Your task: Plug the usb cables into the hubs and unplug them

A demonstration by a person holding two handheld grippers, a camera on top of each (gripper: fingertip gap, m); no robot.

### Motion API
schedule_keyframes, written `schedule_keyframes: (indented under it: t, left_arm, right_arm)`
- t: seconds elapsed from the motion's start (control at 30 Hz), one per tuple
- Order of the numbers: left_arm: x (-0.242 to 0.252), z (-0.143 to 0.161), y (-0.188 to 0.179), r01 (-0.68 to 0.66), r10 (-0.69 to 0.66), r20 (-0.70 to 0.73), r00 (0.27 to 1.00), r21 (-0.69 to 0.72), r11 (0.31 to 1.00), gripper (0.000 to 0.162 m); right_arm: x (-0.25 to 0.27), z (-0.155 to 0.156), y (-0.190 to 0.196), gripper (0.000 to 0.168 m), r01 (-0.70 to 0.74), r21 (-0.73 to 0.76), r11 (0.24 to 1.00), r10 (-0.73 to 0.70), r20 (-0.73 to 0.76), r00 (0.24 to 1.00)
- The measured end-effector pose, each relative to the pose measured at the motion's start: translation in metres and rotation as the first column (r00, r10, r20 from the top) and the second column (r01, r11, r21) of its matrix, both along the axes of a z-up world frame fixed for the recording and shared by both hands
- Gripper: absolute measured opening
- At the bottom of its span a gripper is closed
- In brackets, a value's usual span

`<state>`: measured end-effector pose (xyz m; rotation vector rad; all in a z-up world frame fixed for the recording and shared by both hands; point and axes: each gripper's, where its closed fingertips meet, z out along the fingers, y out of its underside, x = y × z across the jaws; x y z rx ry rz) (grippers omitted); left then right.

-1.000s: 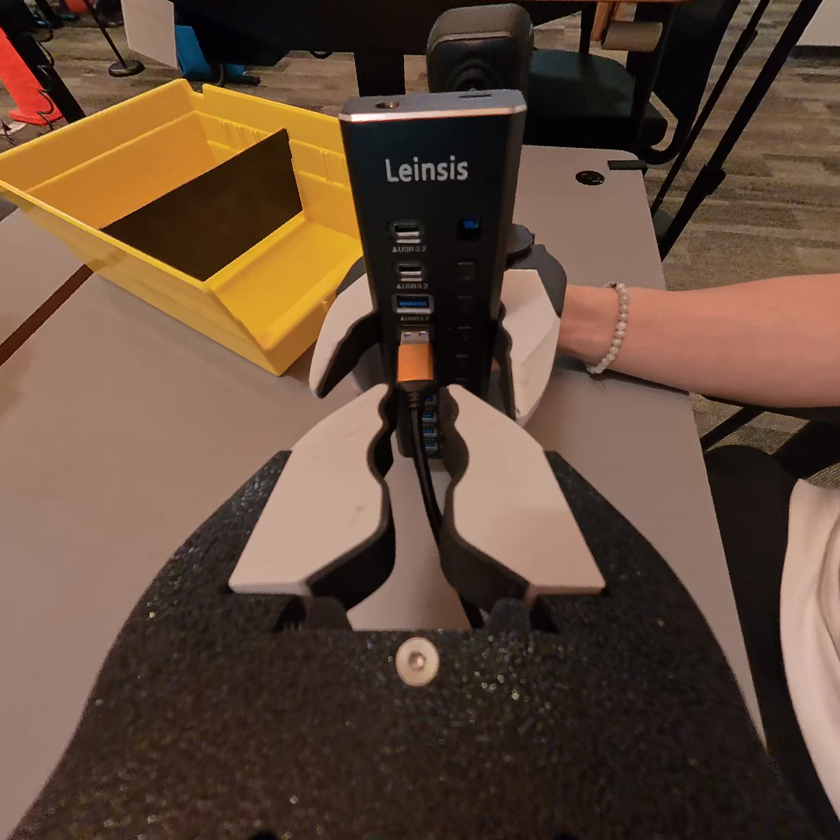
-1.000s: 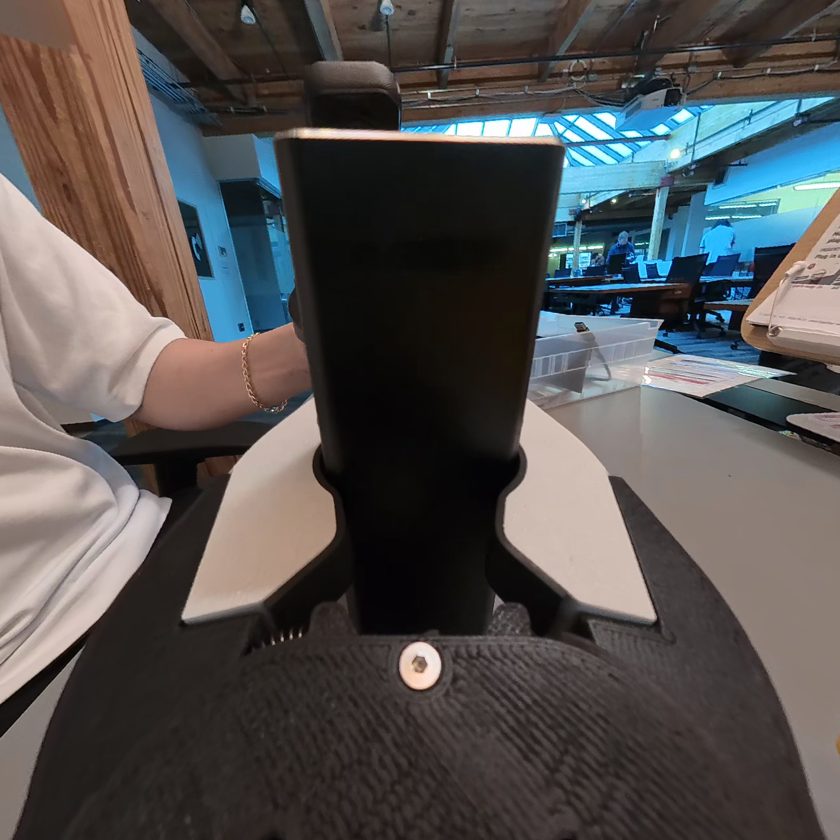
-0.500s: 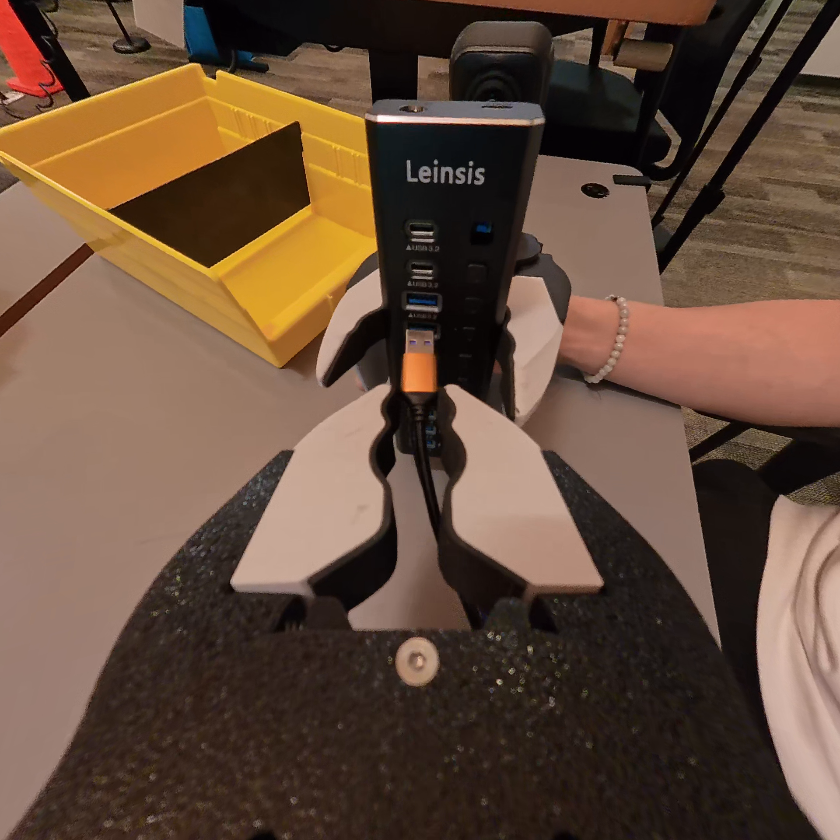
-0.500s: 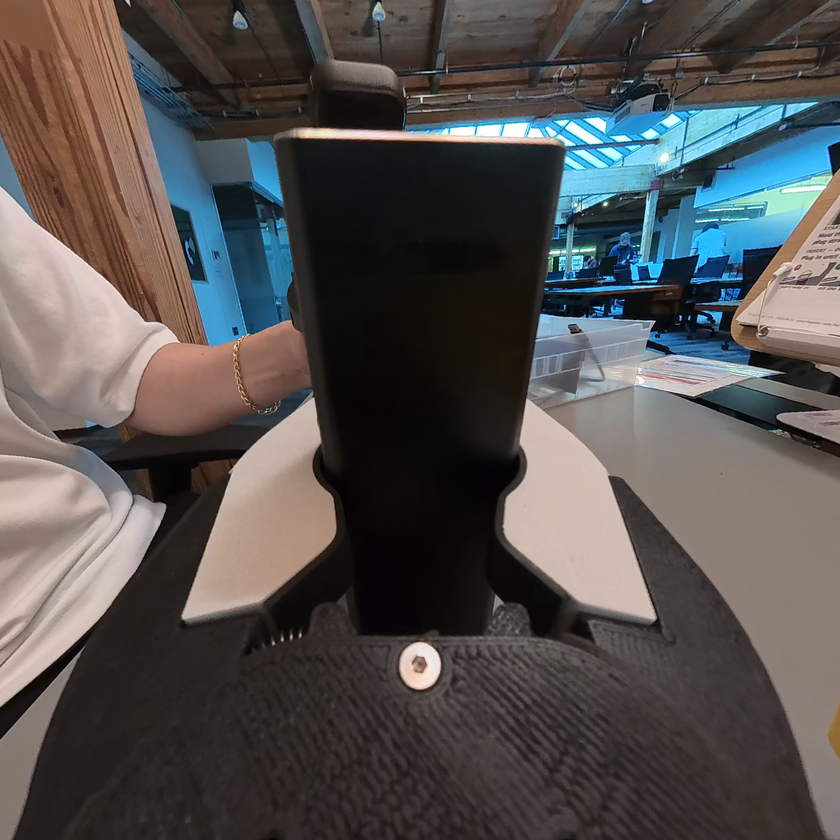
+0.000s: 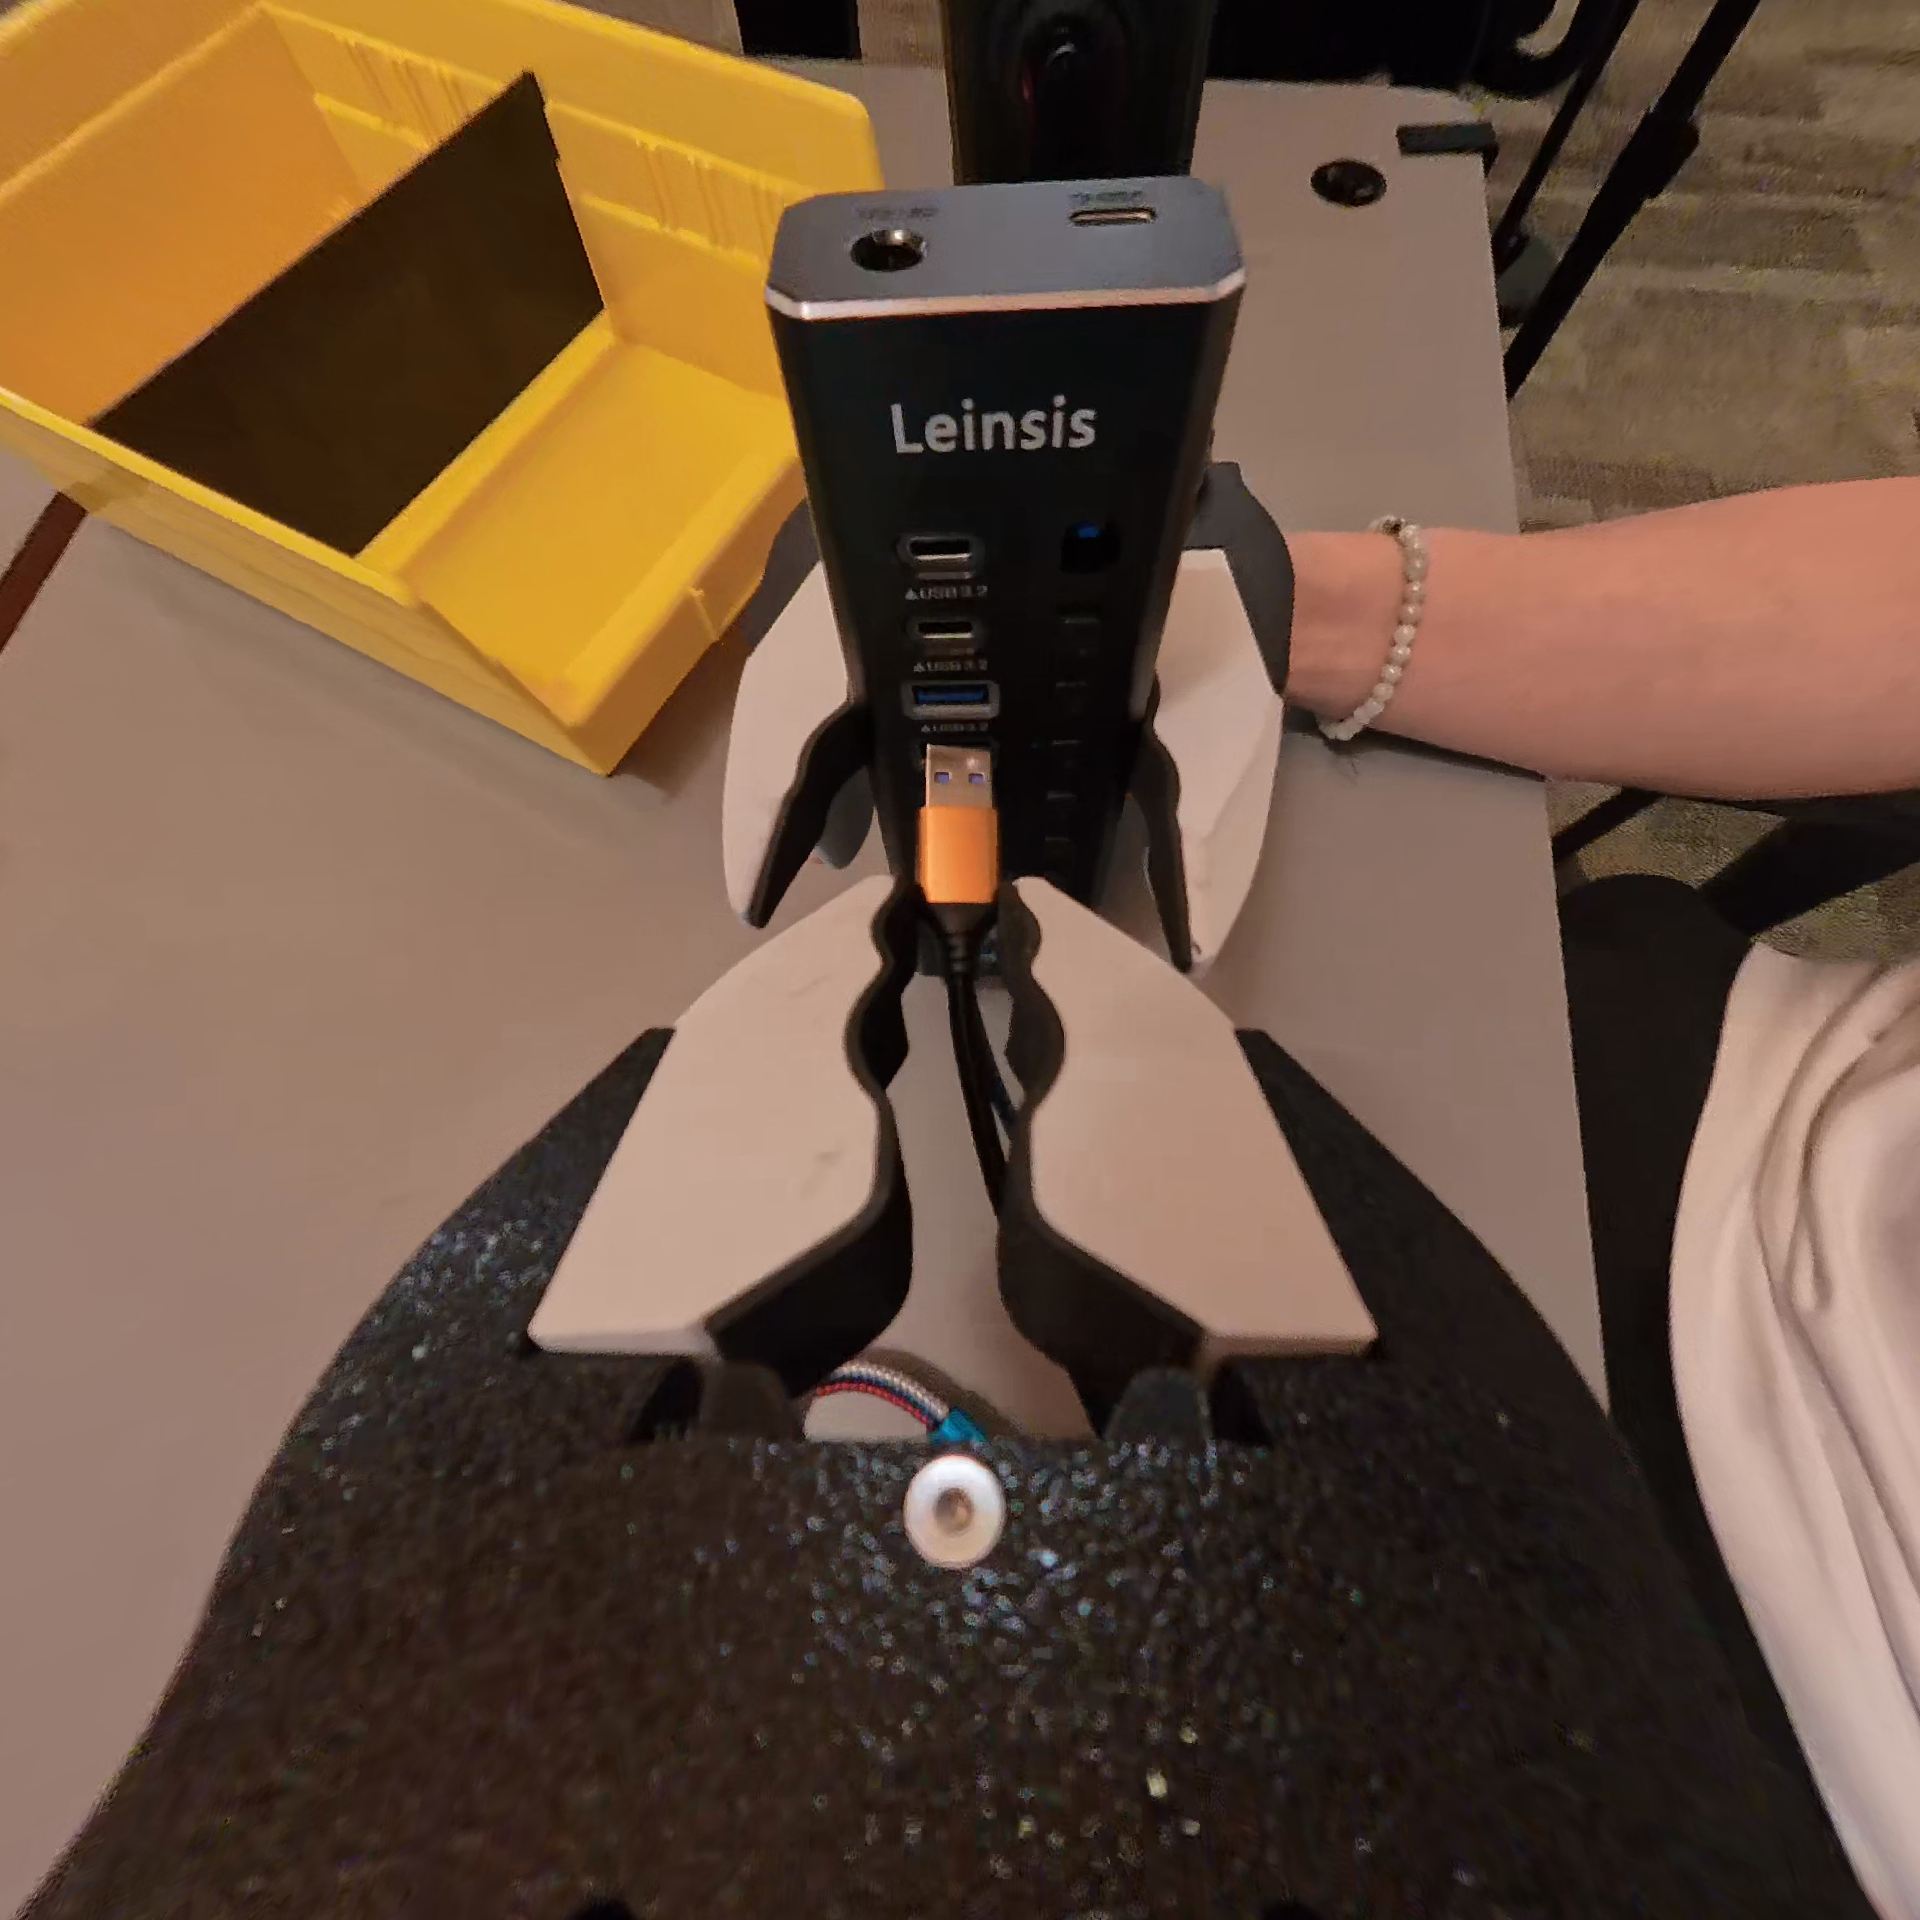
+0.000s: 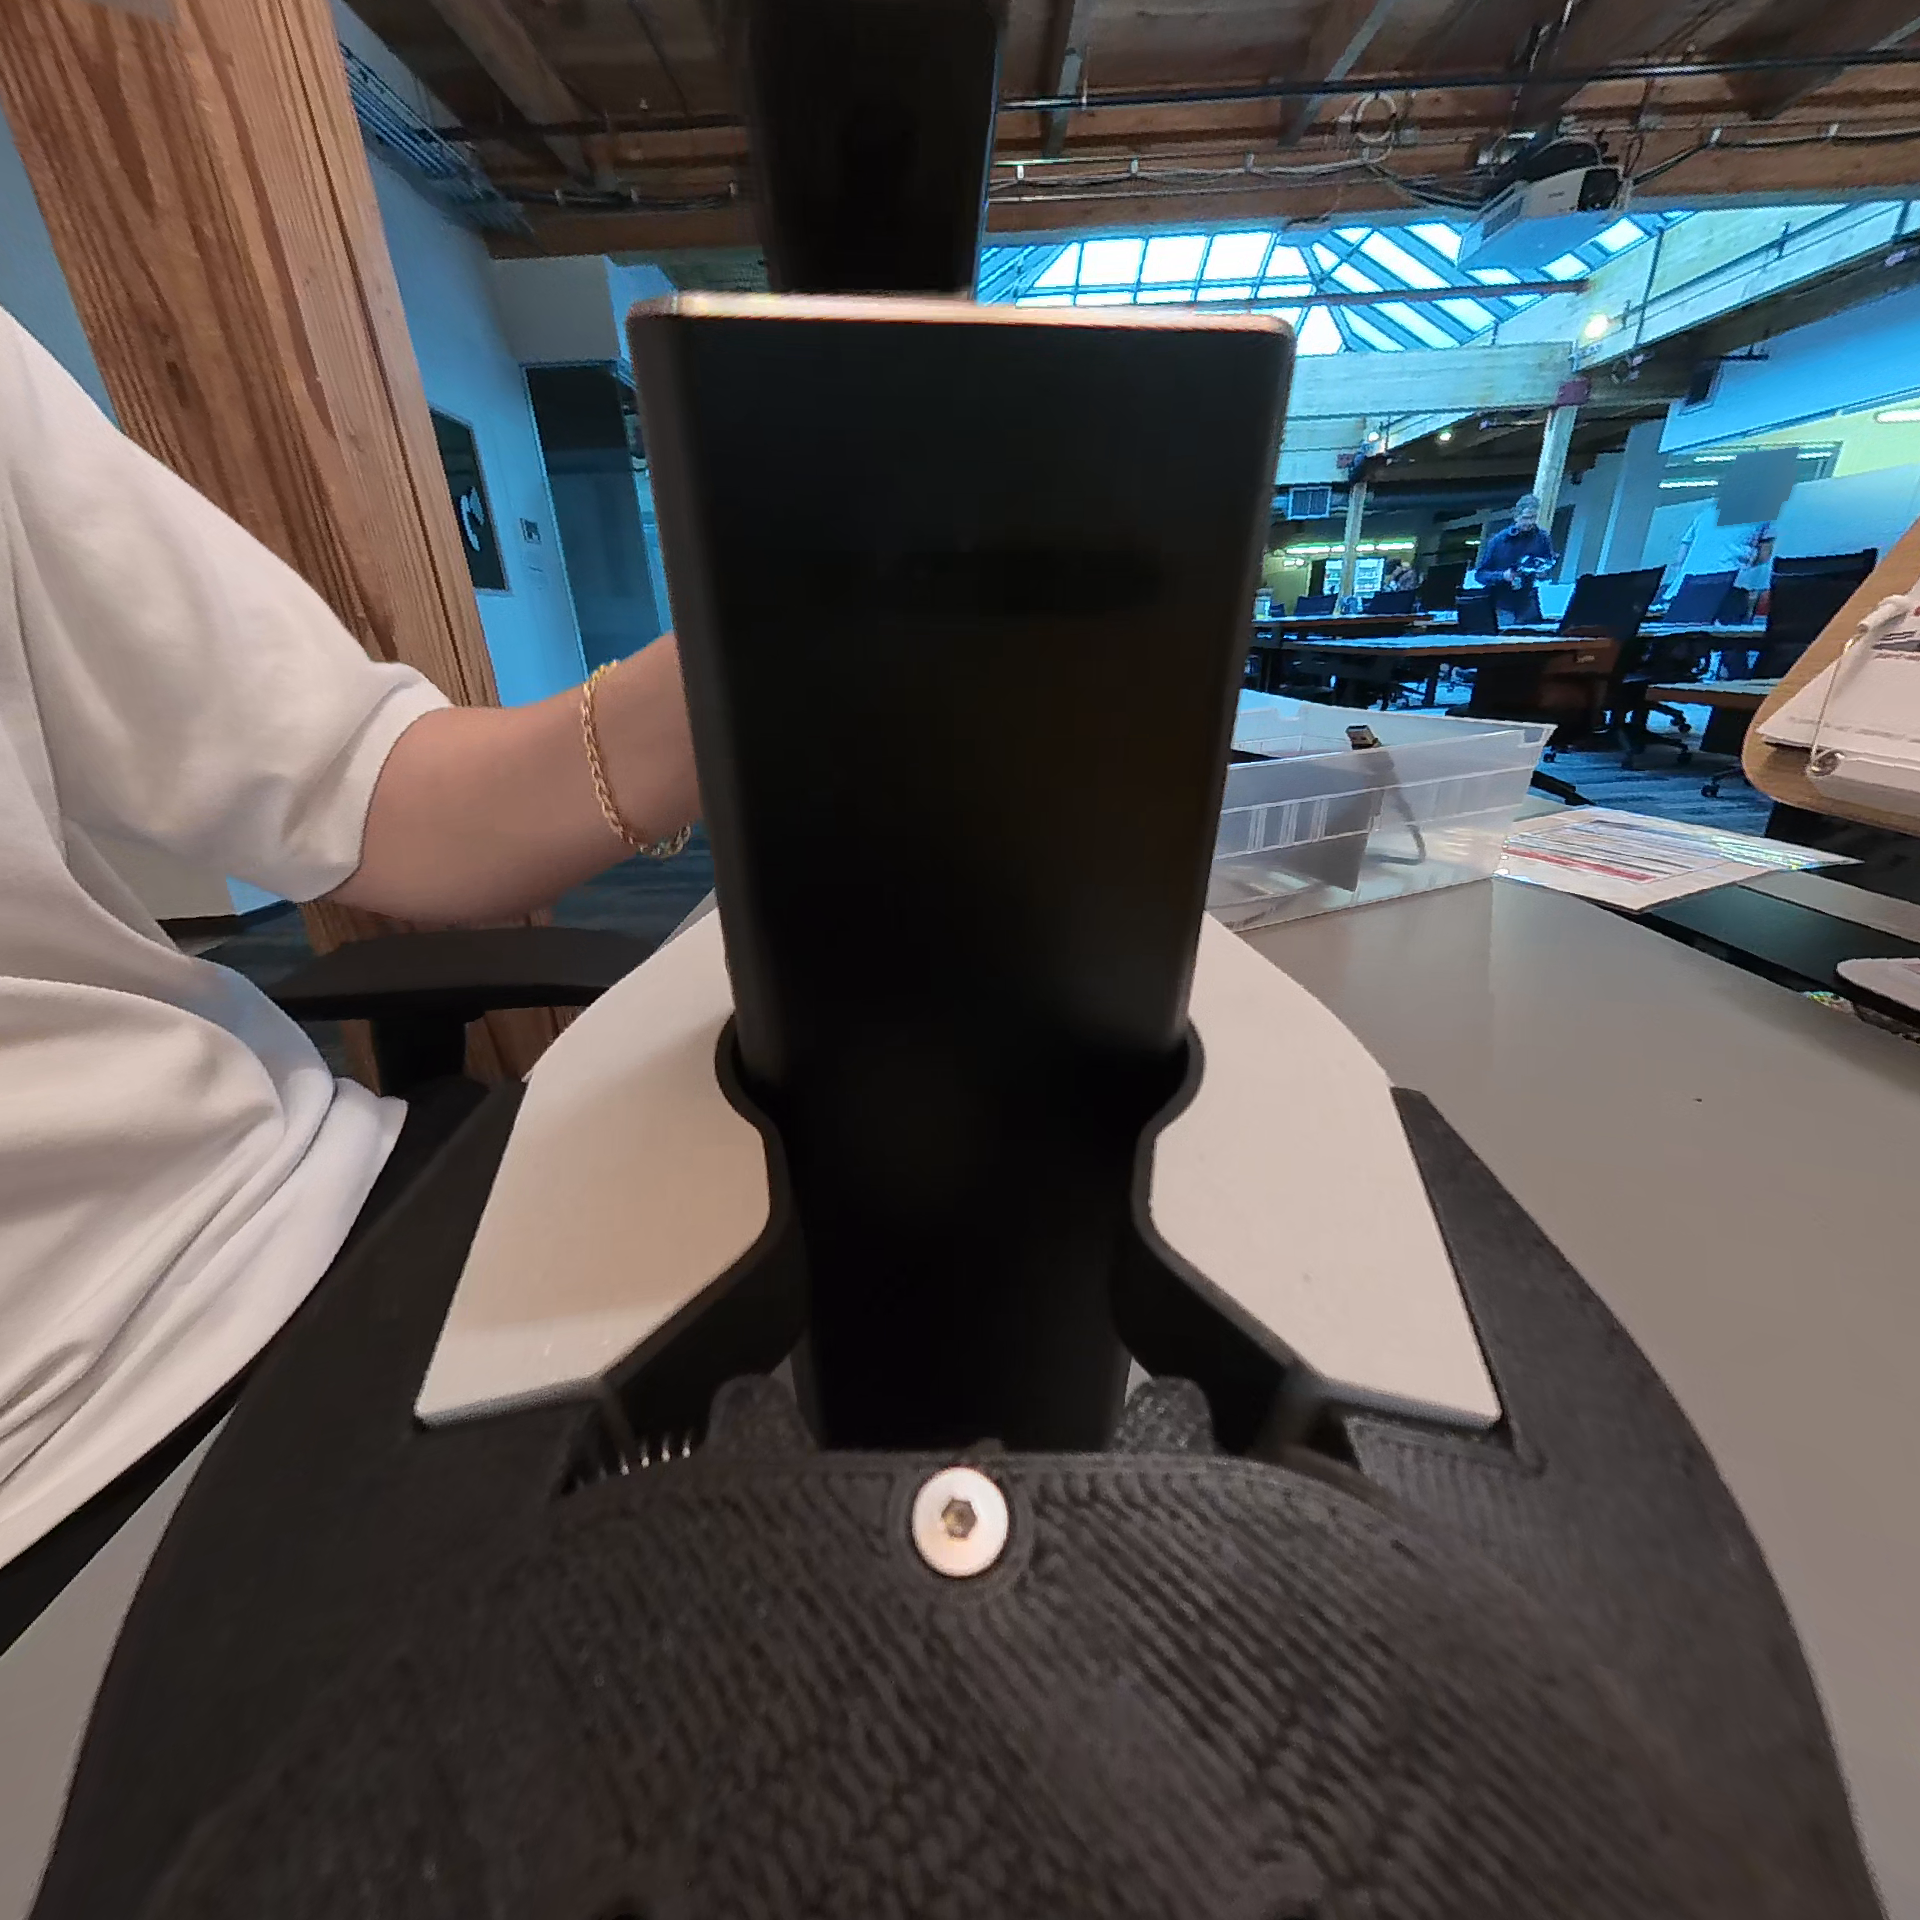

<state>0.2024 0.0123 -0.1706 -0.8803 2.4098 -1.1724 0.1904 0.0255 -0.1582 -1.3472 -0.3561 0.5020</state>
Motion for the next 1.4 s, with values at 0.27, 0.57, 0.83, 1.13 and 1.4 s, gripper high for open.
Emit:
schedule_keyframes:
  t: [0.27, 0.57, 0.83, 1.13, 1.4]
  left_arm:
    - [-0.002, 0.0, 0.001, -0.105, 0.104, -0.234, 0.967, 0.01, 0.994, 0.014]
    - [-0.007, -0.002, 0.002, -0.1, 0.113, -0.338, 0.934, 0.057, 0.993, 0.014]
    - [0.005, 0.012, -0.004, -0.051, 0.061, -0.119, 0.991, 0.086, 0.995, 0.014]
    - [0.015, 0.016, -0.004, -0.055, 0.063, 0.105, 0.992, -0.081, 0.995, 0.014]
    - [0.016, 0.011, -0.004, -0.058, 0.055, 0.13, 0.99, 0.02, 0.998, 0.014]
  right_arm:
    - [0.001, -0.001, 0.002, 0.073, 0.013, -0.008, 1.0, -0.013, -0.001, 1.0]
    - [-0.004, -0.005, 0.005, 0.073, 0.005, -0.035, 0.999, -0.004, 0.034, 0.999]
    - [0.003, 0.001, 0.001, 0.073, 0.018, 0.005, 1.0, -0.018, -0.014, 1.0]
    - [0.01, 0.0, 0.005, 0.073, 0.053, -0.018, 0.998, -0.053, -0.043, 0.998]
    - [0.009, 0.001, 0.005, 0.073, 0.047, -0.021, 0.999, -0.049, -0.062, 0.997]
